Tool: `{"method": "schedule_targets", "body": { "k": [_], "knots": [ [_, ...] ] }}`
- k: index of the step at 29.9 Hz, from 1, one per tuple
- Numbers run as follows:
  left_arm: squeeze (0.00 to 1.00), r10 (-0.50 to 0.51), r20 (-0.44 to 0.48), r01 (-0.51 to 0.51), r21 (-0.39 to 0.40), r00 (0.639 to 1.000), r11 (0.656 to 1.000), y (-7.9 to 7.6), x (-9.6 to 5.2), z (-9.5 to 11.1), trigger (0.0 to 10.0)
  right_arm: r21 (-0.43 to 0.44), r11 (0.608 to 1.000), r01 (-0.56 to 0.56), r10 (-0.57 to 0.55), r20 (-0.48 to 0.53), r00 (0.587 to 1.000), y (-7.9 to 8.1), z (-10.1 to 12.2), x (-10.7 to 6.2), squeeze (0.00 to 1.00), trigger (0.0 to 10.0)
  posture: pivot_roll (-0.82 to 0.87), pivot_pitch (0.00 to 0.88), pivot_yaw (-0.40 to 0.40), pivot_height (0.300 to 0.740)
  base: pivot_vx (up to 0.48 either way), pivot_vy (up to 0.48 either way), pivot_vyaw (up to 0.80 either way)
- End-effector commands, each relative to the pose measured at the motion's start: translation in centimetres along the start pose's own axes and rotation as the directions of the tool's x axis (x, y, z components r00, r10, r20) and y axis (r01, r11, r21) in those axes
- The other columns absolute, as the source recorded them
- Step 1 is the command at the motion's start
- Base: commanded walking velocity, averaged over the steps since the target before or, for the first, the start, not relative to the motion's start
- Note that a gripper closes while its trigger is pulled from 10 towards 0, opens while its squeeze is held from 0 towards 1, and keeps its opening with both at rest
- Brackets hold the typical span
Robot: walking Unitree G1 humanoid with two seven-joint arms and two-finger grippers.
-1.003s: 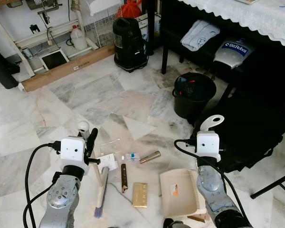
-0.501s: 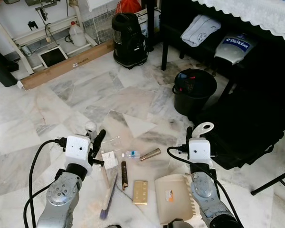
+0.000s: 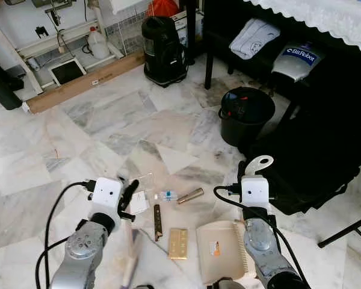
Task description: Sweep floor
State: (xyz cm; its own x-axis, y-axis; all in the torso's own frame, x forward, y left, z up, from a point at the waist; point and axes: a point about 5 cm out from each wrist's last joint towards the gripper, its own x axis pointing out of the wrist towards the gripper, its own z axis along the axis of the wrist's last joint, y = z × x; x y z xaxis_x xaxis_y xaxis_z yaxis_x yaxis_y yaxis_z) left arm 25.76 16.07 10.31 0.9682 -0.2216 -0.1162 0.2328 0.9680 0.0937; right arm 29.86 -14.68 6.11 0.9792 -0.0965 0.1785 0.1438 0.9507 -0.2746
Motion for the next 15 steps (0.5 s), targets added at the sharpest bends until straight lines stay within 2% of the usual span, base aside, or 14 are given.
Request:
{"method": "schedule_targets", "body": {
  "k": [1, 3, 4, 9, 15],
  "knots": [
    [0.00, -0.014, -0.041, 0.011, -0.064, 0.999, 0.998, -0.10, -0.07, -0.76, 10.0, -0.017, 1.000, -0.014, 0.013, -0.078, 0.997, 0.00, -1.51, -1.11, 0.00, 10.0, 0.14, 0.235, 0.057, 0.740, 0.000, 0.000, 0.00],
    [0.00, 0.002, -0.039, -0.008, -0.140, 0.999, 0.990, -0.04, 0.11, -0.64, 10.0, -0.019, 1.000, -0.013, 0.012, -0.080, 0.997, -0.06, -1.55, -1.13, 0.00, 10.0, 0.14, 0.234, 0.057, 0.740, 0.000, 0.000, 0.00],
    [0.00, 0.002, -0.039, -0.008, -0.140, 0.999, 0.990, -0.04, 0.11, -0.64, 10.0, -0.019, 1.000, -0.013, 0.012, -0.080, 0.997, -0.06, -1.55, -1.13, 0.00, 10.0, 0.14, 0.234, 0.057, 0.740, 0.000, 0.000, 0.00],
    [0.00, 0.035, -0.031, -0.042, -0.275, 0.999, 0.960, 0.64, 0.32, -0.30, 10.0, -0.018, 1.000, -0.013, 0.011, -0.079, 0.997, -0.06, -1.51, -1.08, 0.00, 10.0, 0.14, 0.235, 0.059, 0.740, 0.000, 0.000, 0.00],
    [0.00, 0.044, -0.009, -0.045, -0.345, 0.999, 0.938, 0.71, 0.49, 0.21, 10.0, -0.017, 1.000, -0.014, 0.012, -0.081, 0.997, 0.03, -1.53, -1.14, 0.00, 10.0, 0.14, 0.236, 0.061, 0.740, 0.000, 0.000, 0.00]
  ]
}}
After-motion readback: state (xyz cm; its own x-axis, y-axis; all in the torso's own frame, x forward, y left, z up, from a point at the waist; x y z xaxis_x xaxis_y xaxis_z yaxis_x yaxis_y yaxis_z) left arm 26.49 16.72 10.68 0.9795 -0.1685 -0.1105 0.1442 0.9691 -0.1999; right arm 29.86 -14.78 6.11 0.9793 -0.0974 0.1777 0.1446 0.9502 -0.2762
